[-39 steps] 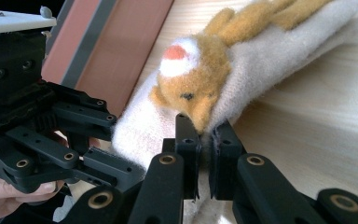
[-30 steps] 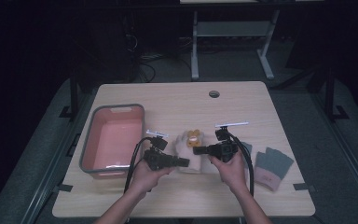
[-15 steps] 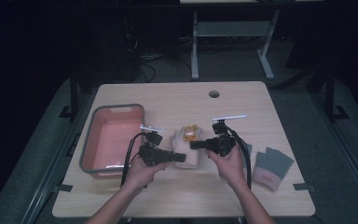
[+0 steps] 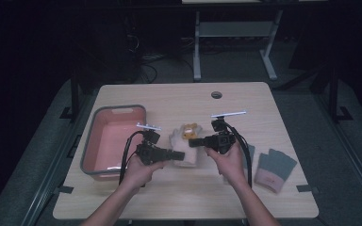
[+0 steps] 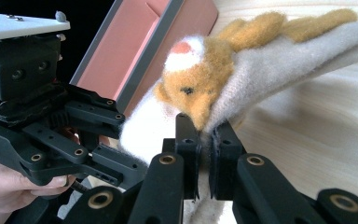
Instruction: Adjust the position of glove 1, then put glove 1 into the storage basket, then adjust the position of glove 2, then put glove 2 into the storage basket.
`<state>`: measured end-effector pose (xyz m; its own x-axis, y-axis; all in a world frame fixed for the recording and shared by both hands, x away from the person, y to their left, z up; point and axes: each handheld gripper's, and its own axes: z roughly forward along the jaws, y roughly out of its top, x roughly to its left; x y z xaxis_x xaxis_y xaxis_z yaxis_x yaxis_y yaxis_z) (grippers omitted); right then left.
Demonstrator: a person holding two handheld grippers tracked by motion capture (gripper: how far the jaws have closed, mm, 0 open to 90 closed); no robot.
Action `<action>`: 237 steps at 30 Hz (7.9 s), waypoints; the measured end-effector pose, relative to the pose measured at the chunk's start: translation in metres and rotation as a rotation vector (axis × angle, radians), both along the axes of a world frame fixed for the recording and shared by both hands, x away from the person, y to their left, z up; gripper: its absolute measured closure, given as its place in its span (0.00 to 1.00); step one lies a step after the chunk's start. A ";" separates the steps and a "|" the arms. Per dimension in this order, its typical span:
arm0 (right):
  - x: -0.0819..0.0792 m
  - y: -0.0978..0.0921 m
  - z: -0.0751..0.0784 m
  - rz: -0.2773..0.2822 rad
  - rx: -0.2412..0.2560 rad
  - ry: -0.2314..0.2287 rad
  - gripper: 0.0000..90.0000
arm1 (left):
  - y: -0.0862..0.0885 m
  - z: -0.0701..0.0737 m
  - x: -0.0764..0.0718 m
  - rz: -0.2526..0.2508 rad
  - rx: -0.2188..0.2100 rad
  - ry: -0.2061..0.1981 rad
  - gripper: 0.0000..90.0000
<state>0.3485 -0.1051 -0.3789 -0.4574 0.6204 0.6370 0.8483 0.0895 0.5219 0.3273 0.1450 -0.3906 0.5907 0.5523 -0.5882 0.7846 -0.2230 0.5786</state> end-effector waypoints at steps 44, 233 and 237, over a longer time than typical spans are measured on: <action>0.015 0.031 0.035 0.041 0.009 -0.037 0.93 | 0.033 0.034 0.006 0.044 -0.021 -0.029 0.75; 0.080 0.182 -0.007 0.251 0.017 0.091 0.81 | 0.183 -0.009 0.019 0.310 0.311 0.164 0.68; 0.079 0.178 -0.005 0.250 0.020 0.090 0.81 | 0.185 -0.006 0.019 0.330 0.308 0.159 0.65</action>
